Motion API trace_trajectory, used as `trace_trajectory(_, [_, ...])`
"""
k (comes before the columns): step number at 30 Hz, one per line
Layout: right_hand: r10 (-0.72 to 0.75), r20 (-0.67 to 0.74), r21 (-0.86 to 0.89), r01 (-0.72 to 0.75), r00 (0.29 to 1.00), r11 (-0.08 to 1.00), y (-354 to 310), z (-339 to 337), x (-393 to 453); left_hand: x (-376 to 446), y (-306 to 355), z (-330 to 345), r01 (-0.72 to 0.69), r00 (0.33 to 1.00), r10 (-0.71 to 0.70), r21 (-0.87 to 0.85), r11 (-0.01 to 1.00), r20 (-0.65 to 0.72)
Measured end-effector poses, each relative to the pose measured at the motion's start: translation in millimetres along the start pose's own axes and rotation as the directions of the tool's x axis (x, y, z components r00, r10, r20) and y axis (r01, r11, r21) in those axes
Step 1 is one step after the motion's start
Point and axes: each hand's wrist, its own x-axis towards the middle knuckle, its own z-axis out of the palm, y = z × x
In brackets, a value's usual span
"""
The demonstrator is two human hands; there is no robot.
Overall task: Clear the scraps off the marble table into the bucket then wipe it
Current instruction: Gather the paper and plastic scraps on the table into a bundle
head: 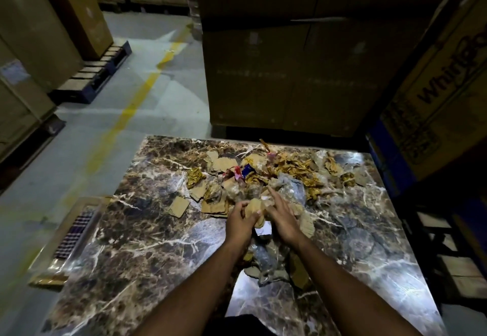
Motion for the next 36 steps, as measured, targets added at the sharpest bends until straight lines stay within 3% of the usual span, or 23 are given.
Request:
trace_trajectory(3, [-0.026,-0.010,-0.182,0.024,1.000,0.983,-5.6,9.6,-3.7,7.0,-4.3,-7.3,0.100,0.995,-0.100,0.001,0.995,-0.013])
trace_trajectory(9, [-0.016,-0.066,-0.267,-0.002,0.998,0.964,-5.9,15.4,-8.2,12.2,0.4,-29.6,0.299,0.954,-0.290,-0.307,0.904,0.078])
trace_trajectory(10, [-0.005,-0.077,-0.267,-0.016,0.997,0.964,-4.8,17.2,-7.8,12.5,4.5,-35.5,0.282,0.959,-0.278,-0.325,0.903,0.060])
trace_trajectory(14, [0.018,-0.098,-0.290,-0.046,0.995,0.956,-7.5,22.9,-5.1,40.7,-5.5,-82.3,0.064,0.991,-0.060,0.026,0.998,-0.123])
trace_trajectory(18, [0.024,-0.115,-0.307,-0.059,0.993,0.950,-5.5,25.4,-6.0,78.4,-26.5,-136.9,-0.043,0.960,0.146,0.392,0.919,-0.237])
trace_trajectory(20, [0.031,-0.112,-0.321,-0.066,0.993,0.945,-6.0,25.1,-4.9,91.6,-27.7,-157.1,-0.126,0.956,0.243,0.522,0.843,-0.162])
trace_trajectory(24, [0.053,-0.117,-0.329,-0.088,0.992,0.940,-5.3,24.9,-3.4,123.8,-36.9,-177.7,-0.303,0.945,0.297,0.696,0.651,0.135])
trace_trajectory(28, [0.052,-0.146,-0.359,-0.102,0.988,0.928,-0.3,30.1,-3.4,145.8,-41.1,-172.2,-0.408,0.913,0.277,0.704,0.581,0.301])
trace_trajectory(32, [0.036,-0.167,-0.378,-0.098,0.985,0.921,-2.1,30.8,-5.4,125.7,-43.6,-132.5,-0.469,0.882,0.352,0.651,0.597,0.312])
trace_trajectory(36, [0.062,-0.162,-0.378,-0.120,0.985,0.918,-7.0,32.0,-6.6,95.2,-45.4,-91.7,-0.451,0.892,0.413,0.436,0.779,0.185])
